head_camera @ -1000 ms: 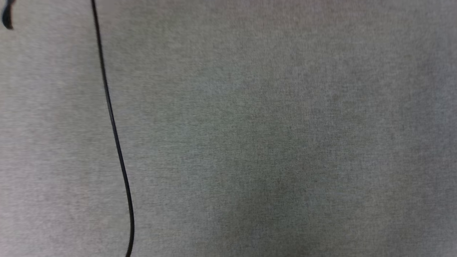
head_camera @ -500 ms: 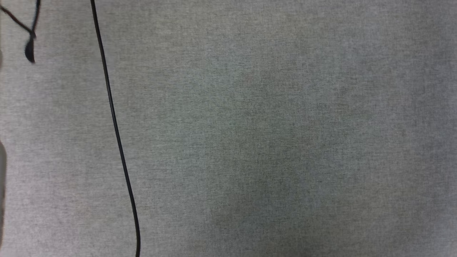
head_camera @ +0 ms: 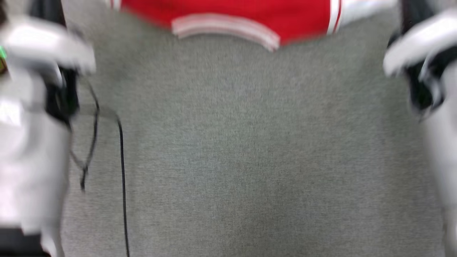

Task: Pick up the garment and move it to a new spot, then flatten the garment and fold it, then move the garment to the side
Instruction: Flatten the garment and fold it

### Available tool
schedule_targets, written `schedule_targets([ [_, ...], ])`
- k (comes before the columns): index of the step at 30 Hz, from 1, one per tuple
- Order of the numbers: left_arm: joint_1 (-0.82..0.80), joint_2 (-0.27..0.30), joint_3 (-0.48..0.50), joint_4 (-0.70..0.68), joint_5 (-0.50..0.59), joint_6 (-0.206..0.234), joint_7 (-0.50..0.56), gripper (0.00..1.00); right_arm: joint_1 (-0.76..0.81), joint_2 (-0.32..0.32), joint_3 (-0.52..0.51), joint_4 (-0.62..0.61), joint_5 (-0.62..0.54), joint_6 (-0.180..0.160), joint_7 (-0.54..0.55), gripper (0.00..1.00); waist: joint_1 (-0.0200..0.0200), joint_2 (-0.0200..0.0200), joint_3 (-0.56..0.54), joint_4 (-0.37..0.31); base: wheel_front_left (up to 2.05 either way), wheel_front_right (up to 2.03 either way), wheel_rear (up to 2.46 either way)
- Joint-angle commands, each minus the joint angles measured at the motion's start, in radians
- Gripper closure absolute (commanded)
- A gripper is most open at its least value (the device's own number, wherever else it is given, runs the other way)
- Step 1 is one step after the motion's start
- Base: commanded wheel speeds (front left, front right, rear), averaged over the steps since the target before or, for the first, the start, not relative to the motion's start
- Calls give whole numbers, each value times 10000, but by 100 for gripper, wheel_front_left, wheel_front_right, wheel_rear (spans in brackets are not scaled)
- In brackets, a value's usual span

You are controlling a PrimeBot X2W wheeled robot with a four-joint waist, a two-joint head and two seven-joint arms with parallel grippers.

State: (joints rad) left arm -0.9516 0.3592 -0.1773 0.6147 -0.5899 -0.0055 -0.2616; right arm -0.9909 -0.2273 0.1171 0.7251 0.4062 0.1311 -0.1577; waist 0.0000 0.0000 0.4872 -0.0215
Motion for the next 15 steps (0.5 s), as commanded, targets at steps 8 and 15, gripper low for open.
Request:
schedule_targets([
  [8, 3674, -604, 822, -1043, 478, -16, -47, 100, 3130, -268, -123, -510, 476, -7, -88, 100, 0, 0, -2113, 139, 0, 0, 0],
  [15, 6000, -679, 1284, -1609, 638, -8, -47, 100, 5464, -164, -593, -1396, 269, -12, 326, 100, 0, 0, -3142, 78, 0, 0, 0],
])
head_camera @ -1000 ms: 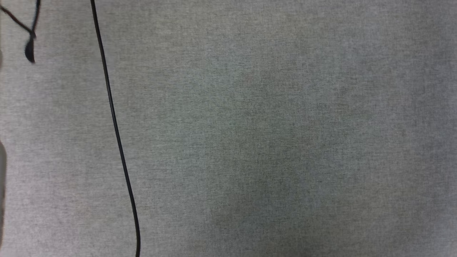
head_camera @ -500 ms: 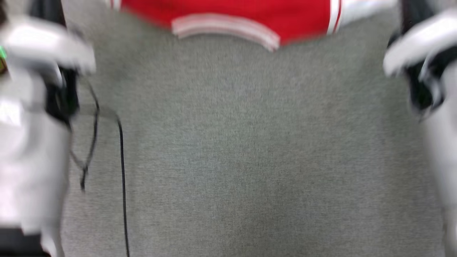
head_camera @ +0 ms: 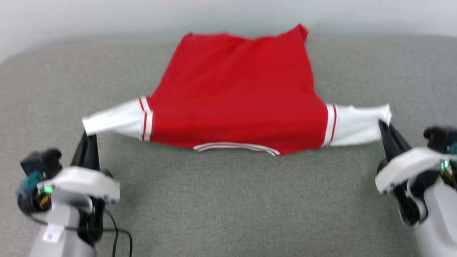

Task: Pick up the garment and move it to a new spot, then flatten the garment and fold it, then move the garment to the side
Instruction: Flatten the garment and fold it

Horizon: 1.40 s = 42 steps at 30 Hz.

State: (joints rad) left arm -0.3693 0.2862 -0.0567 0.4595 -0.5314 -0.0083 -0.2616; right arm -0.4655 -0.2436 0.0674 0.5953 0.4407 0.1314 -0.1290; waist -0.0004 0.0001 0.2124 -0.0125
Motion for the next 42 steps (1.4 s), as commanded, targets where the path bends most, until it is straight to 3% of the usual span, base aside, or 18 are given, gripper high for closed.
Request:
schedule_targets([
  [1, 472, 24, 85, -124, 64, 21, -47, 100, 531, 43, -191, -274, -111, -15, 139, 100, 4, -1, -523, -10, 0, 0, 0],
  [7, 2066, -132, -125, -751, 162, 252, 71, 100, 2502, 330, -842, -1624, -577, -15, 909, 100, 4, -1, -1163, 61, 0, 0, 0],
  [18, 4398, -381, -292, -2270, 9, 801, 521, 100, 5769, 1422, -2304, -4587, -1589, -15, 2535, 100, 4, -1, -1712, 204, 0, 0, 0],
  [27, 5079, -589, -568, -3342, 218, 1132, 601, 100, 6726, 1818, -2604, -5502, -2003, -14, 3196, 100, 4, -1, -1601, 341, 0, 0, 0],
  [28, 5058, -607, -611, -3412, 186, 1089, 625, 100, 6703, 1851, -2603, -5529, -1991, -14, 3200, 54, 4, -1, -1578, 380, 0, 0, 0],
  [29, 5011, -684, -673, -3500, 114, 1070, 651, 100, 6624, 1881, -2558, -5567, -1925, -14, 3208, 0, 4, -1, -1546, 421, 0, 0, 0],
  [36, 4469, -641, -845, -3929, 288, 1064, 650, 100, 5151, 1912, -2633, -5408, -1710, -11, 2799, 0, 4, -1, -1009, 566, 0, 0, 0],
  [42, 3655, -703, -1170, -4403, 532, 925, 543, 100, 2549, 1497, -3098, -4134, -1418, -11, 2538, 0, 4, -1, -17, 964, 0, 0, 0],
])
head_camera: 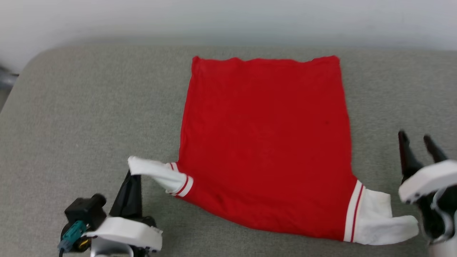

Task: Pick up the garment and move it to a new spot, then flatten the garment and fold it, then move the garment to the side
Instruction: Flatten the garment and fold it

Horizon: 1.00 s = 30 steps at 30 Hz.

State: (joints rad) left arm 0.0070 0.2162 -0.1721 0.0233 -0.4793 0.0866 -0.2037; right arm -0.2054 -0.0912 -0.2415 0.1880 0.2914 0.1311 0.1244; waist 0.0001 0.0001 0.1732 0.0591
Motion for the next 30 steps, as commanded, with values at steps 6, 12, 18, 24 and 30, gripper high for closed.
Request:
schedule_targets([
  [6, -1089, -300, -414, -233, 150, -403, -250, 100, -2820, -1129, -273, 1978, 360, -6, 813, 0, -1, -1, 1566, 1082, 0, 0, 0],
  [12, -1818, -627, -681, -300, 320, -761, -499, 100, -5152, -1950, -216, 3570, 114, -7, 2779, 0, -1, -1, 2625, 1824, 0, 0, 0],
  [18, -2269, -901, -818, -476, 474, -1046, -586, 100, -7279, -2343, -115, 4543, -573, -7, 4729, 0, -1, -1, 3405, 2280, 0, 0, 0],
  [24, -2647, -1081, -958, -372, 555, -1366, -621, 100, -8607, -2523, 75, 5057, -1386, -6, 5936, 0, -1, -1, 3975, 2608, 0, 0, 0],
  [30, -2788, -1248, -836, -191, 689, -1556, -635, 100, -8303, -2113, -13, 6289, -1834, -4, 8071, 100, -1, -1, 4090, 2673, 0, 0, 0],
])
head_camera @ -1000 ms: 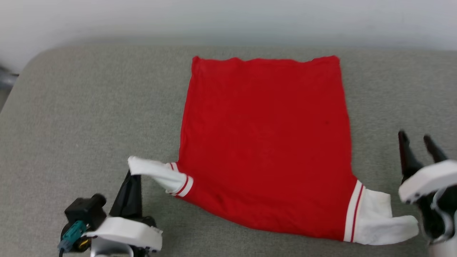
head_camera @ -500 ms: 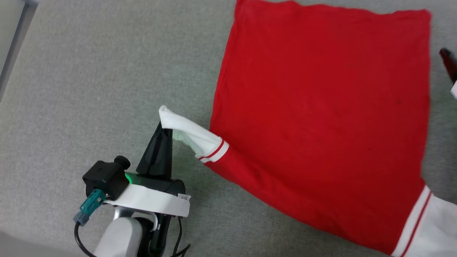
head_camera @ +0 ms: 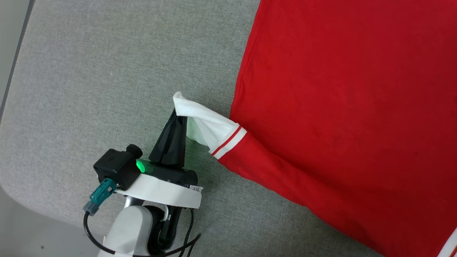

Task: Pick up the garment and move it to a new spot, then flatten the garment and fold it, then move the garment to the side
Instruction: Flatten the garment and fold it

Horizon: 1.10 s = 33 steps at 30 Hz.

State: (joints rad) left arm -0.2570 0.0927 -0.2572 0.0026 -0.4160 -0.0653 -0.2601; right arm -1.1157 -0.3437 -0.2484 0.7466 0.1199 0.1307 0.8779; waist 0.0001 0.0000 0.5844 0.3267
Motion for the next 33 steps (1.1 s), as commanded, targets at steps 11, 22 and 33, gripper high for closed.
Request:
schedule_targets([
  [11, 548, 152, 543, 723, 182, 65, -63, 100, 1133, 31, -225, -332, -191, -6, 691, 100, -1, 0, -1619, -616, 0, 0, 0],
  [22, 1714, 791, 1379, 907, -125, 769, 467, 100, 4770, -35, 651, -3418, 1400, -5, 955, 100, -1, 0, -3298, -2189, 0, 0, 0],
  [33, 2672, 1341, 1765, 763, -349, 1102, 1272, 100, 9848, 1149, -297, -7394, 2238, -5, 1121, 100, -1, 0, -4248, -3217, 0, 0, 0],
])
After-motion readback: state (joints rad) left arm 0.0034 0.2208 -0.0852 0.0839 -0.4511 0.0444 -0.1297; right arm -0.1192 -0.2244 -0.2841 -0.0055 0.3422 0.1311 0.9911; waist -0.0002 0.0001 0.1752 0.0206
